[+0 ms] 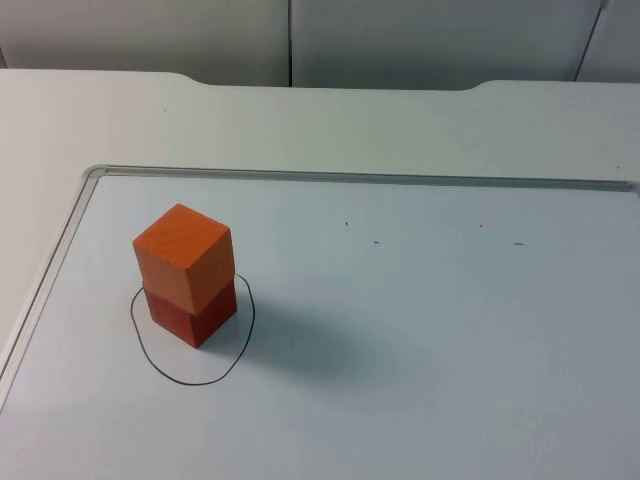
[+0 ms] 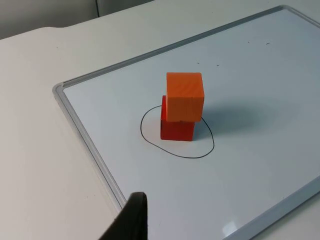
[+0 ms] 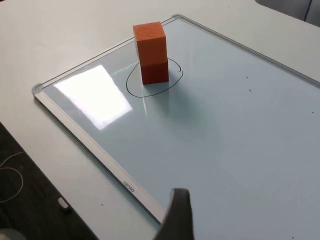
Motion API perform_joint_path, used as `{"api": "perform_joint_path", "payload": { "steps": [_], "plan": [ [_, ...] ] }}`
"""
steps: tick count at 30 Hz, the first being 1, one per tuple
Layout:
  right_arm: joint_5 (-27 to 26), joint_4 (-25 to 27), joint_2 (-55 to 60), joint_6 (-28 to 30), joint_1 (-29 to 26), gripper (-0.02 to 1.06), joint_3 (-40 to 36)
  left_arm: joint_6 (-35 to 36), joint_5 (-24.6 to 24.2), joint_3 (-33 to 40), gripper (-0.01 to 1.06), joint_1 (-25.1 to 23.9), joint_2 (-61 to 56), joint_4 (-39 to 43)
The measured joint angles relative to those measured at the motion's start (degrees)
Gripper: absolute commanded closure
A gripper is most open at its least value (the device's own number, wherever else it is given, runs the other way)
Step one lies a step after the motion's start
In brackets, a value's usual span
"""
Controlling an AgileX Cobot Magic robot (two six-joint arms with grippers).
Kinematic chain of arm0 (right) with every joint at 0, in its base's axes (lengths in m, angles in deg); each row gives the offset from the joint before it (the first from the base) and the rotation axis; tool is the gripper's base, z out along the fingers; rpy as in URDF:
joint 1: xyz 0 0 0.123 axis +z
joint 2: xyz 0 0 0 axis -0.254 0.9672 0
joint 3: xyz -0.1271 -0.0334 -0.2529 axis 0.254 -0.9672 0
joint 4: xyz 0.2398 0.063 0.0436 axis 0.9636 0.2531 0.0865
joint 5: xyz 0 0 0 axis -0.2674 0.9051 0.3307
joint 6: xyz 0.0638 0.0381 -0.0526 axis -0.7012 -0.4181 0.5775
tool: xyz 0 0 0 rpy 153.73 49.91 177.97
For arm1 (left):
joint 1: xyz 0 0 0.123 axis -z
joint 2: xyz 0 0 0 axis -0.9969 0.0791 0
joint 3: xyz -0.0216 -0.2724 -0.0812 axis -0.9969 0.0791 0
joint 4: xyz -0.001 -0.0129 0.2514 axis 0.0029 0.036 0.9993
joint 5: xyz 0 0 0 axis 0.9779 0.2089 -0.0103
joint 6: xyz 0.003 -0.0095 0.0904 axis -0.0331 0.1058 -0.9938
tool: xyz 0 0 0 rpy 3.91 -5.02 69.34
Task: Pick up one cube with the left hand and another cube with the right hand. First place the cube in the right hand at the target position, then stack the cube in the left hand on top.
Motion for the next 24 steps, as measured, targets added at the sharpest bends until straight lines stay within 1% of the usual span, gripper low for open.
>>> {"api": "perform_joint_path", "payload": {
  "steps": [9,12,13,15,16,17,24],
  "plan": [
    [0.0,0.0,0.0,-0.12,0.0,0.34,0.0,0.0,0.0,0.0,0.0,0.0,0.0,0.0],
    [0.0,0.0,0.0,-0.12,0.0,0.31,0.0,0.0,0.0,0.0,0.0,0.0,0.0,0.0],
    [0.0,0.0,0.0,-0.12,0.0,0.26,0.0,0.0,0.0,0.0,0.0,0.0,0.0,0.0],
    [0.0,0.0,0.0,-0.12,0.0,0.06,0.0,0.0,0.0,0.0,0.0,0.0,0.0,0.0],
    [0.0,0.0,0.0,-0.12,0.0,0.06,0.0,0.0,0.0,0.0,0.0,0.0,0.0,0.0],
    [0.0,0.0,0.0,-0.12,0.0,-0.01,0.0,0.0,0.0,0.0,0.0,0.0,0.0,0.0],
    [0.0,0.0,0.0,-0.25,0.0,-0.01,0.0,0.0,0.0,0.0,0.0,0.0,0.0,0.0]
  ]
}}
